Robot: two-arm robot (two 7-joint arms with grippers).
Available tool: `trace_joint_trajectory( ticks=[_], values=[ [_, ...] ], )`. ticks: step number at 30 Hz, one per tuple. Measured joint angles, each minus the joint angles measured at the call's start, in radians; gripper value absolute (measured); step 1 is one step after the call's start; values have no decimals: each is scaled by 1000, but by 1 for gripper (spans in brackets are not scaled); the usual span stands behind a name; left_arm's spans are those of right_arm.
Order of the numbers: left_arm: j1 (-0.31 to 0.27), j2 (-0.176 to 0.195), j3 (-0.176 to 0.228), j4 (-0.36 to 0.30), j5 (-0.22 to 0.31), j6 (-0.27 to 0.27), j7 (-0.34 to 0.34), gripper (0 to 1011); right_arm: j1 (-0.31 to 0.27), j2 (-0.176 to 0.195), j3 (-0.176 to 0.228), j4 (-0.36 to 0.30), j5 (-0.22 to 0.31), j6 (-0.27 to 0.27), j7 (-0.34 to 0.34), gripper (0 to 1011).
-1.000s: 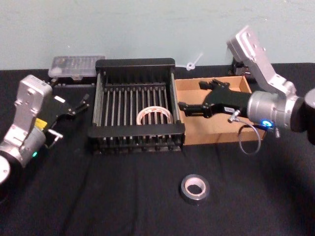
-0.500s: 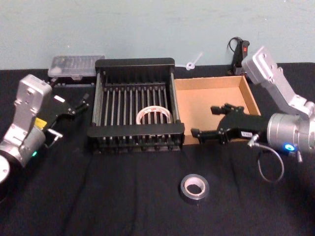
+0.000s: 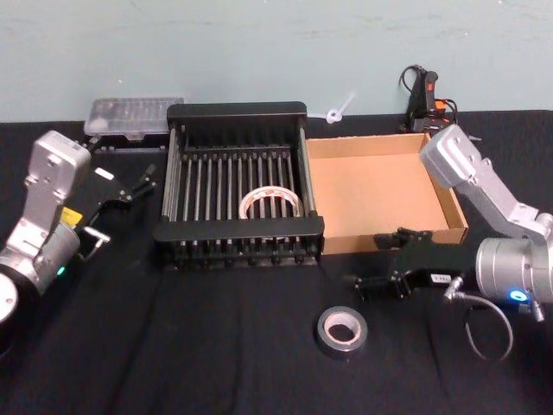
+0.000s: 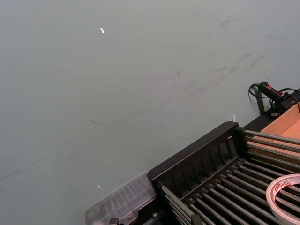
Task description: Pick up the white tape and place it into the black box , Pick up the silver tape and place it into the brown box.
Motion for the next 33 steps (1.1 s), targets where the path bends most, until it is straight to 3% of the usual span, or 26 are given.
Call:
trace_joint_trajectory(
  ticks=[14, 33],
  values=[
    [0, 0, 0, 0, 0, 0, 0, 1001, 31, 34, -80, 22, 1, 21, 34, 1002],
    [0, 0, 0, 0, 0, 0, 0, 1001, 55, 49, -131, 42, 8, 29, 46, 1002]
  ],
)
